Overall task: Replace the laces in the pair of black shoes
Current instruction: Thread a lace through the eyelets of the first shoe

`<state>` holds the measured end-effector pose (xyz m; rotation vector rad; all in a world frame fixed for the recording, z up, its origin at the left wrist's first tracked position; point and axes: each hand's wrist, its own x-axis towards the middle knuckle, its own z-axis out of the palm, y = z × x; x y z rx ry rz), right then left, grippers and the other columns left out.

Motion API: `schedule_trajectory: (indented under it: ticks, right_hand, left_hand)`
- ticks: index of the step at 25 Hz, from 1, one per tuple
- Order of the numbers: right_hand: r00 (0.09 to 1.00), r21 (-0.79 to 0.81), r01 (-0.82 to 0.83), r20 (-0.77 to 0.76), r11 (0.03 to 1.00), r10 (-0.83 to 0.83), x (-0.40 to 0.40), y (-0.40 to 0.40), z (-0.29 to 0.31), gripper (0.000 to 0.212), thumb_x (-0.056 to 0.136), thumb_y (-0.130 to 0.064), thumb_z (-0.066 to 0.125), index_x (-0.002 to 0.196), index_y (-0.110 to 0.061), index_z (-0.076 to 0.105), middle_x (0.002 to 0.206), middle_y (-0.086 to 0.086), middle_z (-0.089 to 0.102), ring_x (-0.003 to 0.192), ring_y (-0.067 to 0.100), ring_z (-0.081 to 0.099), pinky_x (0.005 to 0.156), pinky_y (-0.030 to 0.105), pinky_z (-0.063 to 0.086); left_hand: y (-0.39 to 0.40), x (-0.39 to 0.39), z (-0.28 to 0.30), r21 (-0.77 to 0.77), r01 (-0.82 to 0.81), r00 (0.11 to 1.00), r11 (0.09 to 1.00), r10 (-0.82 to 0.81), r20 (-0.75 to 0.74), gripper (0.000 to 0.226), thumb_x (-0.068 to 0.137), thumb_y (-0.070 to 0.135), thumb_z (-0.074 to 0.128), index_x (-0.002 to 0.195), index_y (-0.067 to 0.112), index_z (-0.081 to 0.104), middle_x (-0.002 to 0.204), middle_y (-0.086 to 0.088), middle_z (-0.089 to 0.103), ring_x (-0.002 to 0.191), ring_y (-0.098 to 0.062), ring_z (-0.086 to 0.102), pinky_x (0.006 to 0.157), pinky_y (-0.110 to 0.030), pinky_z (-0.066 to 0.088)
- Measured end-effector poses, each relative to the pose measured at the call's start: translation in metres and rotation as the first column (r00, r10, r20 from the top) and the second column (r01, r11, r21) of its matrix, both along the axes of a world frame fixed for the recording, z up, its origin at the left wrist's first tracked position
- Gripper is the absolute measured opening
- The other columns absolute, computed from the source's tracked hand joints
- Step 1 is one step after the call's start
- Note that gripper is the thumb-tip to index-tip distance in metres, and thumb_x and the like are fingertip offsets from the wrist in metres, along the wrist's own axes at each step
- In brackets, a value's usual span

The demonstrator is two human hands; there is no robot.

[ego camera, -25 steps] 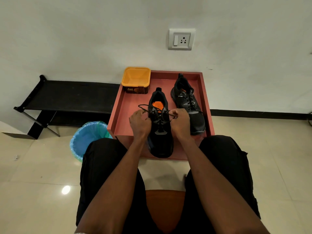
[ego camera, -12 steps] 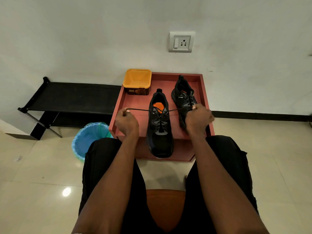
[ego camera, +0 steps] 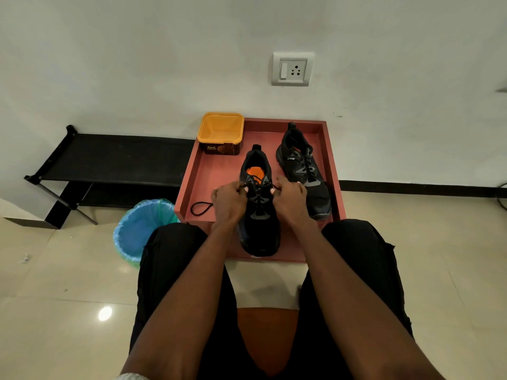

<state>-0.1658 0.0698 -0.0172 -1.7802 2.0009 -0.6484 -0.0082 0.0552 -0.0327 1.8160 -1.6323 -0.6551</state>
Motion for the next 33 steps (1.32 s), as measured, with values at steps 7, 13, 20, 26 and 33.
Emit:
schedule_trajectory:
  ticks: [7, 13, 20, 26, 33]
  right_hand:
    - [0.936, -0.096, 0.353, 0.043, 0.931, -0.350, -0.015, 0.000, 0.011, 0.023, 0.093, -0.010, 0.049, 0.100, -0.011, 0.071, 0.098, 0.007, 0.069, 0.103, 0.025, 0.058, 0.106, 0.043, 0.032]
    - [0.961, -0.117, 0.274, -0.010, 0.955, -0.277, -0.006, 0.003, 0.007, 0.040, 0.090, -0.015, 0.056, 0.129, -0.010, 0.060, 0.132, 0.010, 0.058, 0.133, 0.029, 0.041, 0.117, 0.043, 0.018]
    - [1.000, -0.046, 0.025, 0.008, 0.999, -0.024, 0.005, -0.014, 0.001, 0.028, 0.095, -0.012, 0.052, 0.069, -0.021, 0.045, 0.075, 0.000, 0.051, 0.089, 0.030, 0.058, 0.098, 0.043, 0.034]
    - [0.983, 0.050, 0.137, 0.113, 0.989, -0.141, 0.003, -0.022, -0.002, 0.030, 0.094, -0.013, 0.050, 0.064, -0.013, 0.047, 0.074, 0.004, 0.054, 0.076, 0.029, 0.056, 0.068, 0.041, 0.043]
    - [0.973, 0.037, 0.190, 0.126, 0.981, -0.193, -0.004, -0.023, -0.005, 0.023, 0.098, -0.017, 0.051, 0.094, -0.004, 0.069, 0.098, 0.009, 0.066, 0.089, 0.024, 0.061, 0.073, 0.034, 0.043]
  left_hand:
    - [0.002, 0.004, 0.015, -0.047, -0.297, 0.934, 0.954, 0.280, -0.221, 0.022, 0.097, 0.011, 0.052, 0.078, 0.020, 0.058, 0.078, 0.002, 0.062, 0.074, -0.015, 0.057, 0.068, -0.036, 0.049]
    - [-0.001, 0.001, 0.017, 0.064, -0.262, 0.903, 0.963, 0.268, -0.336, 0.013, 0.097, 0.019, 0.056, 0.110, 0.015, 0.055, 0.089, 0.003, 0.059, 0.082, -0.015, 0.058, 0.068, -0.028, 0.047]
    - [-0.012, 0.003, 0.009, 0.130, -0.120, 0.966, 0.984, 0.146, -0.214, 0.033, 0.099, 0.017, 0.053, 0.066, 0.015, 0.051, 0.061, 0.002, 0.051, 0.056, -0.013, 0.045, 0.050, -0.028, 0.035]
    - [-0.019, 0.005, 0.007, 0.123, -0.140, 0.971, 0.982, 0.161, -0.178, 0.025, 0.099, 0.024, 0.050, 0.075, 0.019, 0.050, 0.073, -0.005, 0.059, 0.066, -0.026, 0.059, 0.058, -0.046, 0.054]
    - [-0.025, 0.012, 0.008, 0.133, -0.214, 0.960, 0.968, 0.234, -0.156, 0.028, 0.099, 0.022, 0.052, 0.071, 0.020, 0.051, 0.070, -0.002, 0.057, 0.064, -0.017, 0.050, 0.060, -0.040, 0.046]
